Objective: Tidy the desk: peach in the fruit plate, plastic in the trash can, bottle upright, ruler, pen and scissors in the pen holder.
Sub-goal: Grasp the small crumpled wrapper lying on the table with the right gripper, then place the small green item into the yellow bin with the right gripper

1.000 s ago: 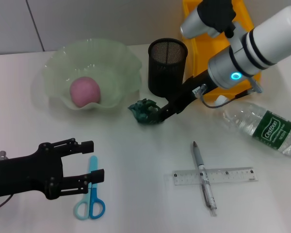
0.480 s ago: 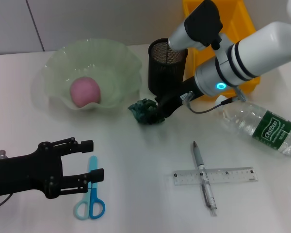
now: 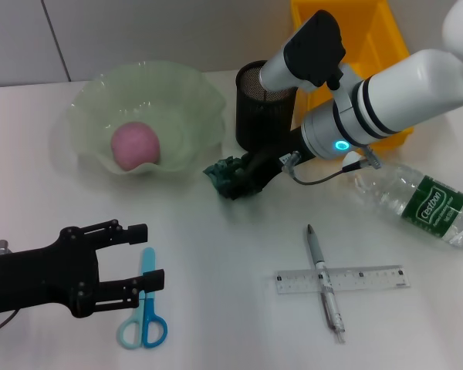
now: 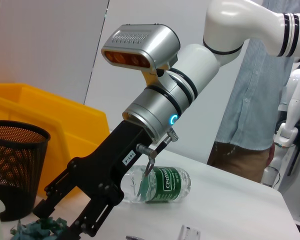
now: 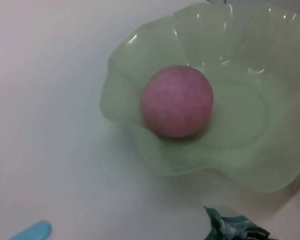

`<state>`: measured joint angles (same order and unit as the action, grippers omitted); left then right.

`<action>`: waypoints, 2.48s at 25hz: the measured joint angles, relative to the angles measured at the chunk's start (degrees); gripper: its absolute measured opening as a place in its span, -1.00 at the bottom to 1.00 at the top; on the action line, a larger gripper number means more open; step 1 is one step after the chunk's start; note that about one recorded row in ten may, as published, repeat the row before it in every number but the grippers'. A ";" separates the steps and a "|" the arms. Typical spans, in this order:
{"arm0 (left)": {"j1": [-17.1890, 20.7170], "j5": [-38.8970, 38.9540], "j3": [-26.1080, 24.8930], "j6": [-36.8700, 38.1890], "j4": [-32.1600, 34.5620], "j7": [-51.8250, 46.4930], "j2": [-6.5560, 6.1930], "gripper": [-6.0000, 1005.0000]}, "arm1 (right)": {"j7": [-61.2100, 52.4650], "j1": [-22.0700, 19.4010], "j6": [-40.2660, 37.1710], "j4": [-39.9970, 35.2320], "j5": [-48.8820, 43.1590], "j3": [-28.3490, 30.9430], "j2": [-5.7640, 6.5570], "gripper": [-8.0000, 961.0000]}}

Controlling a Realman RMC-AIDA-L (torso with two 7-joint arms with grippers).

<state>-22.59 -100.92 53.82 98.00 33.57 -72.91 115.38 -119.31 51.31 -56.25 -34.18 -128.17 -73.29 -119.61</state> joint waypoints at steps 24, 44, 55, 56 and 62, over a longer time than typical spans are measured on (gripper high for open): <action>0.04 -0.16 -0.04 -0.07 0.00 0.74 -0.16 0.59 | 1.41 0.23 3.33 2.82 1.86 -1.10 0.01 0.01; 0.07 -0.15 -0.04 0.04 0.00 0.65 -0.21 0.59 | 1.46 -9.54 -10.86 -12.52 2.81 4.89 0.91 -0.80; 0.18 -0.15 0.20 0.15 0.00 0.71 -0.25 0.59 | 5.46 -16.36 -29.79 -23.58 7.27 27.62 1.37 -0.94; 0.18 -0.15 0.29 0.20 0.00 0.70 -0.25 0.59 | 6.59 -16.69 -30.53 -23.24 8.91 30.03 1.67 -0.94; 0.13 -0.15 0.41 0.27 0.00 0.69 -0.24 0.59 | 14.10 -19.63 -29.78 -17.62 21.67 39.66 3.93 -0.95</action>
<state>-22.47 -101.07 54.23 98.26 33.57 -72.22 115.14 -105.22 31.68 -86.03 -51.80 -106.50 -33.63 -115.69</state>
